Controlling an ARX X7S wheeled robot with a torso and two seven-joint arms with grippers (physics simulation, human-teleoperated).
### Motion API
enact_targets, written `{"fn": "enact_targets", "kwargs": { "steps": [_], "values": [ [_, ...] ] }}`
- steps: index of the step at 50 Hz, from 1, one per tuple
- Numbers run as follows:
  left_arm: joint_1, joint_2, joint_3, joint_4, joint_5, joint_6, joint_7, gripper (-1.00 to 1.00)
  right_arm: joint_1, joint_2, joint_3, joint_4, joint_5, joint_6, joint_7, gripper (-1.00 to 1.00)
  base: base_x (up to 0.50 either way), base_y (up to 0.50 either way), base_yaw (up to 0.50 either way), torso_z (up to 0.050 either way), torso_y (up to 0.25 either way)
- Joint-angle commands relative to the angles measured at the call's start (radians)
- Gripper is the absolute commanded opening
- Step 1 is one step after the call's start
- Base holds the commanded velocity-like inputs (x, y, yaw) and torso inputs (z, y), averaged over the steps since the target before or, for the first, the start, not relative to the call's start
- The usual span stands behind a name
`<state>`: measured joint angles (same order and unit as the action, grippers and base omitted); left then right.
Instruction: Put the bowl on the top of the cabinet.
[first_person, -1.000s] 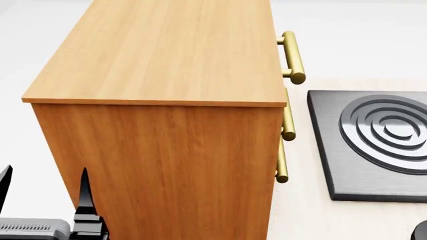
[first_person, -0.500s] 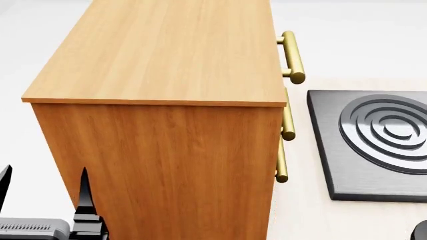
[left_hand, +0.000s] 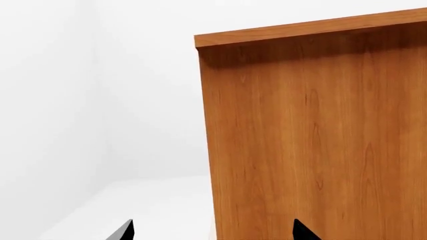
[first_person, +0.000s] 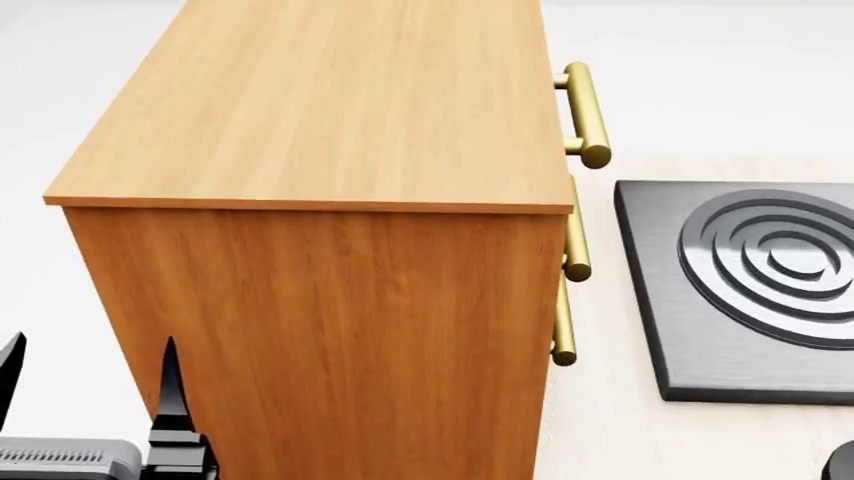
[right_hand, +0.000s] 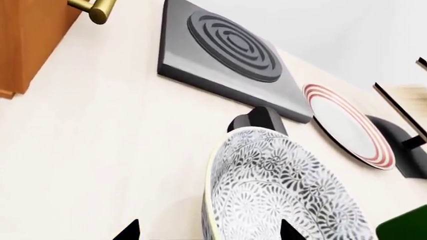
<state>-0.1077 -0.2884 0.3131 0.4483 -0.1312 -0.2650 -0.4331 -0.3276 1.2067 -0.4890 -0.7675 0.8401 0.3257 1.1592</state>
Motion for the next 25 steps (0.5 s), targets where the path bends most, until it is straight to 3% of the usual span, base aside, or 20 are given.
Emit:
{"fn": "enact_targets", "kwargs": {
  "steps": [1, 25],
  "values": [
    [-0.001, -0.003, 0.003, -0.003, -0.002, 0.004, -0.004, 1.00, 0.000, -0.008, -0.001, 0.024, 0.001, -0.006, -0.012, 1.00, 0.00, 0.00, 0.00, 0.000, 0.000],
    [-0.001, -0.009, 0.008, -0.004, -0.010, 0.006, -0.011, 1.00, -0.001, -0.018, 0.002, 0.054, -0.006, -0.019, -0.021, 1.00, 0.00, 0.00, 0.00, 0.000, 0.000]
  ]
}}
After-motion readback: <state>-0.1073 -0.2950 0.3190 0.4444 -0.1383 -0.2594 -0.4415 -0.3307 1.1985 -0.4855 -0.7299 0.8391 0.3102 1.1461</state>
